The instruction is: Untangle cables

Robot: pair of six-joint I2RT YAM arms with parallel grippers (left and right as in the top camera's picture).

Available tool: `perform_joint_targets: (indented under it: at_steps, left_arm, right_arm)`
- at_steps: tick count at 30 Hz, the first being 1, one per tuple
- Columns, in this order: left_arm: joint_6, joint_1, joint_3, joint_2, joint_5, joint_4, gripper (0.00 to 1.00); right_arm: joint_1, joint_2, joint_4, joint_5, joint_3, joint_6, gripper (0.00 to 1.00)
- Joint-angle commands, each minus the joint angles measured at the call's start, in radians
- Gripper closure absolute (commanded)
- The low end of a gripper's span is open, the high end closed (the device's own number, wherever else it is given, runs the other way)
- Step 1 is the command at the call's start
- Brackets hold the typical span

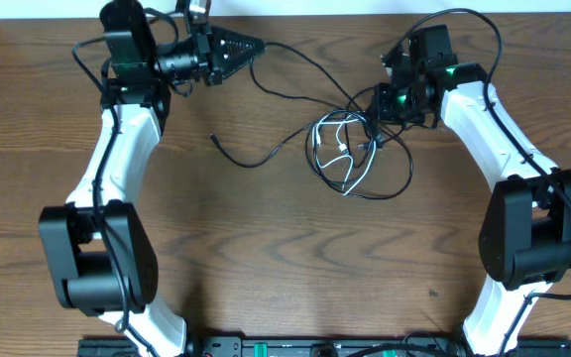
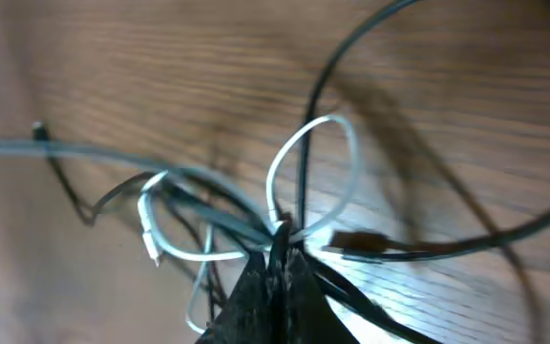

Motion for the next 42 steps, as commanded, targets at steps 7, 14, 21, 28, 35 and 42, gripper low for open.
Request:
perform_joint_targets:
  at_steps: [7, 14, 21, 28, 35, 42]
  left_arm:
    - [0.479, 0.009, -0.005, 0.014, -0.658, -0.760, 0.93]
    - [0.636, 0.009, -0.005, 0.014, -0.895, -0.995, 0.93]
    - [0.694, 0.009, -0.005, 0.014, -1.054, -1.095, 0.93]
    - [0.779, 0.007, -0.005, 0.013, -1.085, -1.121, 0.93]
    - [0.868, -0.058, -0.005, -0.125, -1.077, -1.128, 0.92]
    - [0.867, -0.265, -0.005, -0.190, -1.080, -1.101, 0.55]
  right_arm:
    - [-0.023, -0.142, -0.041, -0.098, 0.026, -0.079, 0.99]
    - [-0.188, -0.270, -0.015, -0.395, 0.147, -0.105, 0.99]
    - [-0.354, -0.393, -0.010, -0.406, 0.196, -0.050, 0.99]
    - [-0.404, -0.402, -0.095, -0.349, 0.195, -0.060, 0.99]
    - [-0.327, -0.338, -0.182, -0.251, 0.195, -0.117, 0.71]
    - [-0.312, -0.317, -0.220, -0.174, 0.194, -0.126, 0.55]
